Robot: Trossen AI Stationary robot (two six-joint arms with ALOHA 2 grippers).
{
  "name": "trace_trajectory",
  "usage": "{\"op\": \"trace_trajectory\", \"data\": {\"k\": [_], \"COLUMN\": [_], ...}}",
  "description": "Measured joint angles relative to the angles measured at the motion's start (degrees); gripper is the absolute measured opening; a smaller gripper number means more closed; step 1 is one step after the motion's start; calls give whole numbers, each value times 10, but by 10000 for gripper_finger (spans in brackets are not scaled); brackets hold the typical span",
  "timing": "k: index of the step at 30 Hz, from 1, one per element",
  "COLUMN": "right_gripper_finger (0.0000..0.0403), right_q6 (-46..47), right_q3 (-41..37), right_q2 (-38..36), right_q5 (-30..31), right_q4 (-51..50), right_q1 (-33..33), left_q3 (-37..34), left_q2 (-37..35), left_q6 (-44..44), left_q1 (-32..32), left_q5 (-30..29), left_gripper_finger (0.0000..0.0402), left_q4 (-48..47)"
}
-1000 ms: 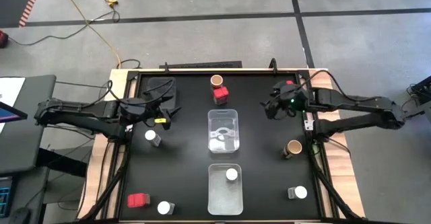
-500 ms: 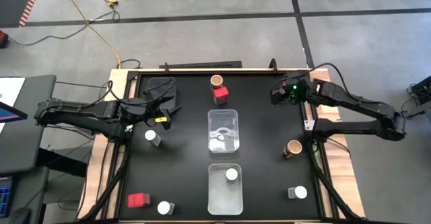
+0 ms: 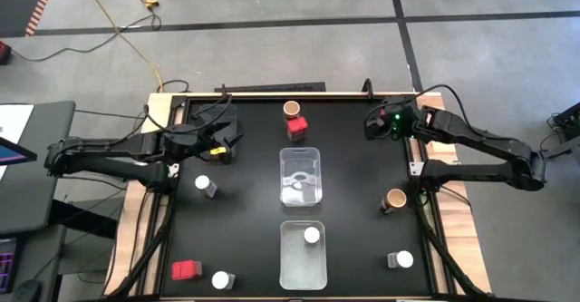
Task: Sort spices by type
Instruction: Put the red seasoning can into the transparent bin
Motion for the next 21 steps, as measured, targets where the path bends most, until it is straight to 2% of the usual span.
{"op": "trace_trajectory", "data": {"k": [7,15,18,21], "right_gripper_finger": [333,333,333,333], "right_q6": [-18,-22,-47,-67], "right_q3": [37,121,122,119], "right_q2": [60,168,187,192], "right_q5": [0,-5,-33,-43], "right_q4": [-11,-182,-182,-172], "right_q1": [-67,-191,-227,-233], "left_q3": [0,0,0,0], "left_q2": [1,1,1,1], "left_q6": [46,47,46,47], "left_q1": [29,49,51,51], "left_q5": [27,51,51,51], "left_gripper_finger": [281,281,281,281], "left_q4": [-10,-15,-15,-14]}}
